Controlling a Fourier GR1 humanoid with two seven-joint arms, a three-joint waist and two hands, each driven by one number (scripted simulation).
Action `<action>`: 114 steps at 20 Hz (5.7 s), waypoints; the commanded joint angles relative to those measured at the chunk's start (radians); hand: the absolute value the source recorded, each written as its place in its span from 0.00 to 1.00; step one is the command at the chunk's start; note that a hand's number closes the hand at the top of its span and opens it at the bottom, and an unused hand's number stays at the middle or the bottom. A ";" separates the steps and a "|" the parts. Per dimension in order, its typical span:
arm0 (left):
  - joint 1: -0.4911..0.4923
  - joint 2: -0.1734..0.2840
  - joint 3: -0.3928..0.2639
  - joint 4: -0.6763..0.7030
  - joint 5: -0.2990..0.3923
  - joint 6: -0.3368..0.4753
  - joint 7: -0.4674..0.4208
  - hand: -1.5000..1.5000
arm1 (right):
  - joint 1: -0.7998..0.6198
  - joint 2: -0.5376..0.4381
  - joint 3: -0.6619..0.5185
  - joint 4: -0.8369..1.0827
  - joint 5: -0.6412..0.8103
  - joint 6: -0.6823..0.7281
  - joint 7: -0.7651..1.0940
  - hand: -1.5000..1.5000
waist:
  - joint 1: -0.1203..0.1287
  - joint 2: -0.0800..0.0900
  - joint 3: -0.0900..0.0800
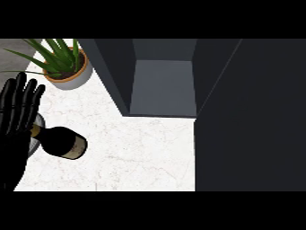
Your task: Pick up the wine, place it into the cabinet and close the cabinet
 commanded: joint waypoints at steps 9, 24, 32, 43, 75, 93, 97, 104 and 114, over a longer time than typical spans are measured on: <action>-0.164 -0.111 0.298 0.146 0.065 0.348 0.124 0.00 | 0.132 0.011 0.114 -0.098 -0.098 0.091 0.078 0.00 | -0.047 -0.001 -0.008; -0.235 -0.114 0.171 0.173 -0.012 0.516 0.138 0.00 | 0.252 0.027 0.098 -0.328 -0.144 0.111 0.205 0.00 | -0.034 -0.004 -0.006; -0.280 -0.081 0.165 0.180 -0.046 0.553 0.207 0.00 | 0.124 0.011 0.033 -0.290 -0.177 0.115 0.295 0.00 | -0.031 -0.003 -0.006; -0.199 -0.091 0.168 0.189 -0.052 0.582 0.197 0.00 | 0.218 0.016 -0.002 -0.284 -0.217 0.194 0.217 0.00 | -0.034 -0.003 -0.006; 0.224 -0.115 0.251 0.313 0.208 0.427 -0.189 0.00 | 0.158 0.049 0.021 -0.353 -0.186 0.162 0.359 0.00 | -0.031 -0.004 -0.007; 0.147 -0.069 0.358 0.619 0.306 0.282 -0.335 0.00 | 0.227 0.105 0.116 -0.361 -0.097 0.160 0.303 0.00 | -0.033 -0.003 -0.006; 0.143 -0.104 0.347 0.766 0.320 0.237 -0.465 0.00 | 0.076 0.090 0.091 -0.311 -0.081 0.114 0.377 0.00 | -0.029 -0.002 -0.007; -0.004 -0.036 0.397 0.993 0.347 0.194 -0.518 0.00 | 0.088 0.094 0.125 -0.372 -0.082 0.109 0.434 0.00 | -0.033 -0.002 -0.007; -0.023 -0.096 0.381 1.150 0.355 0.191 -0.666 0.00 | 0.177 0.108 0.103 -0.335 -0.073 0.140 0.301 0.00 | -0.034 -0.003 -0.007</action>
